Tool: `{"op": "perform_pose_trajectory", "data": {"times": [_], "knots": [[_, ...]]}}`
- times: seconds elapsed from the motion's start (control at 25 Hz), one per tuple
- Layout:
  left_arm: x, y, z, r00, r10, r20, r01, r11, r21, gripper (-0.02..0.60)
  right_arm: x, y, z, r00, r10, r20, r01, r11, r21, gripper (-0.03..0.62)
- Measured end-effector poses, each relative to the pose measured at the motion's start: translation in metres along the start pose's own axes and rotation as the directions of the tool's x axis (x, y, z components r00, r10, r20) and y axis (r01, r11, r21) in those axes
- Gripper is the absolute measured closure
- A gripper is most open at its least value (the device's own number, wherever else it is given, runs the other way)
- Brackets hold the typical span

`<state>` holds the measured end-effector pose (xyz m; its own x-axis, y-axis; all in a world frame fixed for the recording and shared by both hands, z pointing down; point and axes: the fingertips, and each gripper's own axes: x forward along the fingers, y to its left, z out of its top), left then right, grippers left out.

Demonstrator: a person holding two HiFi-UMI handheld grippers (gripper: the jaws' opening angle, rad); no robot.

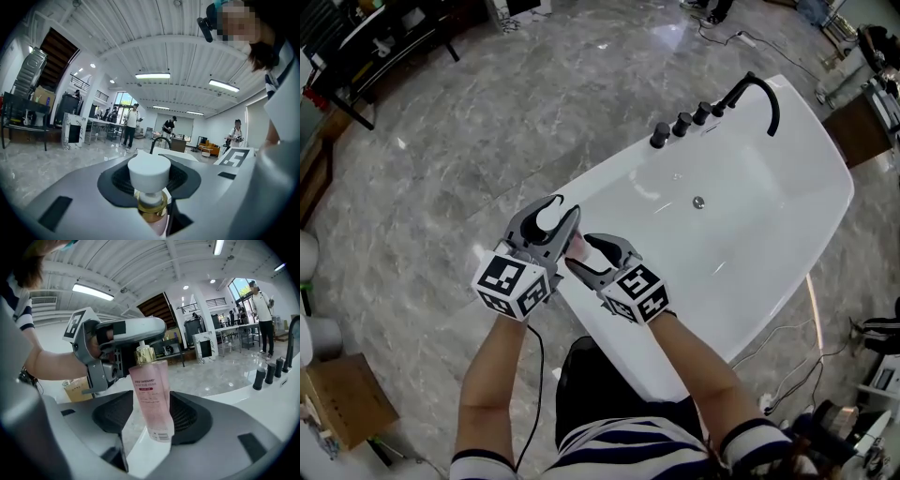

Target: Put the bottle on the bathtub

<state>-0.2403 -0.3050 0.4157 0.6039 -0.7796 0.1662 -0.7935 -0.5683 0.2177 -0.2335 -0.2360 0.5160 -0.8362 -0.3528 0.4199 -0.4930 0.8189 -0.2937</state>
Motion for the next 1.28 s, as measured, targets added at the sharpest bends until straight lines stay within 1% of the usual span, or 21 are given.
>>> {"op": "perform_pose_trajectory", "data": {"times": [0.16, 0.4, 0.52, 0.84, 0.92, 1.08, 1.28], "knots": [[0.015, 0.015, 0.002, 1.000, -0.023, -0.014, 0.023, 1.000, 0.002, 0.442, 0.019, -0.013, 0.007, 1.000, -0.029, -0.003, 0.029, 0.999, -0.037, 0.333], [0.036, 0.031, 0.002, 0.998, -0.045, -0.032, 0.046, 0.998, 0.032, 0.442, 0.040, -0.036, 0.013, 0.996, -0.082, -0.033, 0.079, 0.994, -0.077, 0.335], [0.047, 0.038, 0.000, 0.998, -0.059, -0.032, 0.061, 0.997, 0.043, 0.442, 0.049, -0.051, 0.014, 0.995, -0.089, -0.045, 0.085, 0.993, -0.083, 0.338], [0.065, 0.049, -0.001, 0.994, -0.107, -0.038, 0.111, 0.985, 0.131, 0.443, 0.071, -0.080, 0.019, 0.994, -0.098, -0.041, 0.094, 0.991, -0.095, 0.336], [0.066, 0.053, -0.002, 0.993, -0.109, -0.036, 0.114, 0.982, 0.152, 0.443, 0.078, -0.081, 0.022, 0.995, -0.095, -0.037, 0.091, 0.991, -0.099, 0.336], [0.070, 0.064, -0.004, 0.995, -0.096, -0.033, 0.101, 0.978, 0.184, 0.443, 0.092, -0.091, 0.024, 0.993, -0.116, -0.027, 0.111, 0.985, -0.133, 0.335], [0.075, 0.071, -0.015, 0.993, -0.100, -0.068, 0.114, 0.965, 0.236, 0.443, 0.108, -0.097, 0.022, 0.994, -0.108, -0.033, 0.103, 0.987, -0.126, 0.332]]}}
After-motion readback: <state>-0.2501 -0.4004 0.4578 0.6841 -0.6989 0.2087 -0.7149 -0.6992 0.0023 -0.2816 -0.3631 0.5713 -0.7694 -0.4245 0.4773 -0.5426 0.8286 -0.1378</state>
